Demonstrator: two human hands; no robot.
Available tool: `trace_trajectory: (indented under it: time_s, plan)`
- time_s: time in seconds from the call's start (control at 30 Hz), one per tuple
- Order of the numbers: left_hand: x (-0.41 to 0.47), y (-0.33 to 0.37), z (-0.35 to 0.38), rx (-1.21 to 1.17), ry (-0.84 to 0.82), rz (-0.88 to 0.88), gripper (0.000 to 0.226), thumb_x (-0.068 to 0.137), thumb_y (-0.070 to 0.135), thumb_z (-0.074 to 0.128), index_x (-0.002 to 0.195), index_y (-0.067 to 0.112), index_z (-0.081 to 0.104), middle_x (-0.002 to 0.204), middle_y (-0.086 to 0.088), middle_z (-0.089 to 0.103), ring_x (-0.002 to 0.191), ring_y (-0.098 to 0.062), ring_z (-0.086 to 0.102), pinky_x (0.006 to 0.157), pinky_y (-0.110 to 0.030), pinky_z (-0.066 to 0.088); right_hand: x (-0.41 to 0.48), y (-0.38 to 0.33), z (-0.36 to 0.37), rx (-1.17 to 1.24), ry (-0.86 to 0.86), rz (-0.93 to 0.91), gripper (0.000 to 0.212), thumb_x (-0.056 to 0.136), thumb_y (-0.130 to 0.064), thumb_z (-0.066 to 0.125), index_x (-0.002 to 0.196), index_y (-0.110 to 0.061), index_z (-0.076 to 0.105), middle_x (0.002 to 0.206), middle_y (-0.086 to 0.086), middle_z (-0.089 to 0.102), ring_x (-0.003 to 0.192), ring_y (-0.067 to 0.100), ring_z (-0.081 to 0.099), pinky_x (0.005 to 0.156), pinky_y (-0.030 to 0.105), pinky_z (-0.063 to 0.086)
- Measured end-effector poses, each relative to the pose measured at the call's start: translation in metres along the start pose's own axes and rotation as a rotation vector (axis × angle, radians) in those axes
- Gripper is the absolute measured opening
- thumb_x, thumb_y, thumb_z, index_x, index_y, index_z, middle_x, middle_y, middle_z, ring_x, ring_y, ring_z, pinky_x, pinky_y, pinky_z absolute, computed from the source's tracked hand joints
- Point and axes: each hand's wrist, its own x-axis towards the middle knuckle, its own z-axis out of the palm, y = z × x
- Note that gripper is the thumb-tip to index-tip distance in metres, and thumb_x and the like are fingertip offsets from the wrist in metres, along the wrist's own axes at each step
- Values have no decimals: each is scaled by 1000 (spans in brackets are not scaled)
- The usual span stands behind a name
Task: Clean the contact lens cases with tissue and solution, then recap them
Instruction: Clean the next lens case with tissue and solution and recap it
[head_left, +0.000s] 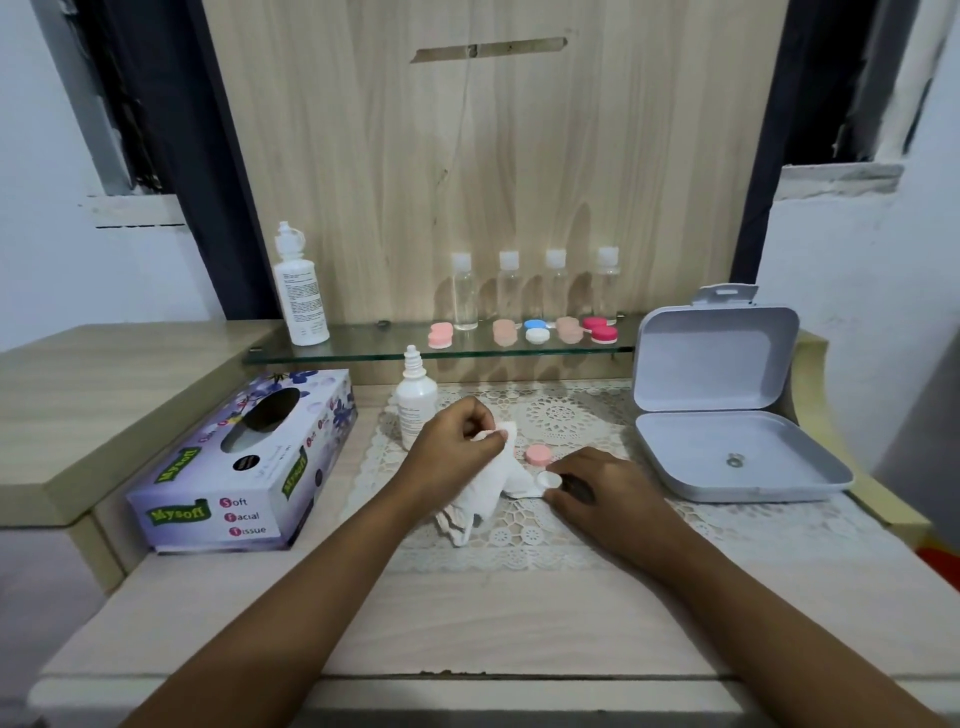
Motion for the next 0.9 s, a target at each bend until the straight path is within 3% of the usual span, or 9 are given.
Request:
trace_trajectory:
  time_s: [0.23, 0.33, 0.43, 0.73, 0.9]
  plan:
    - [-6, -5, -3, 127, -76, 55, 4, 85, 23, 64, 88, 21, 63, 86, 13, 63, 80, -1, 58, 67, -17, 43, 0, -1, -1, 7, 4, -3, 22, 86, -26, 61, 105, -15, 66, 103, 0, 63, 94, 11, 53, 72, 12, 31]
    - [-9, -11, -6, 249, -155, 136, 13, 87, 20, 62, 97, 28, 63, 97, 17, 60, 90, 2, 55, 75, -11, 41, 0, -1, 0, 14, 5, -5, 22, 87, -26, 61, 105, -15, 66, 102, 0, 63, 91, 10, 51, 73, 15, 32]
    - [-11, -15, -6, 348, -217, 228, 15, 87, 21, 62, 101, 23, 68, 98, 18, 58, 92, 5, 54, 77, -5, 39, 0, -1, 0, 20, 2, -13, 22, 87, -26, 61, 106, -16, 66, 103, 0, 63, 89, 8, 49, 73, 16, 32]
    - [-12, -13, -6, 639, -315, 410, 25, 92, 26, 56, 114, 22, 67, 109, 8, 52, 102, -7, 50, 87, -31, 45, 0, 0, 1, -6, 6, -27, 24, 88, -25, 61, 109, -15, 65, 109, -1, 63, 99, 16, 53, 76, 19, 32]
    - [-10, -13, -1, 698, -320, 414, 24, 94, 25, 53, 112, 19, 67, 109, 6, 51, 102, -12, 47, 88, -38, 43, 1, 0, 1, -11, 0, -42, 21, 87, -22, 61, 107, -14, 66, 109, 0, 64, 99, 19, 54, 75, 20, 31]
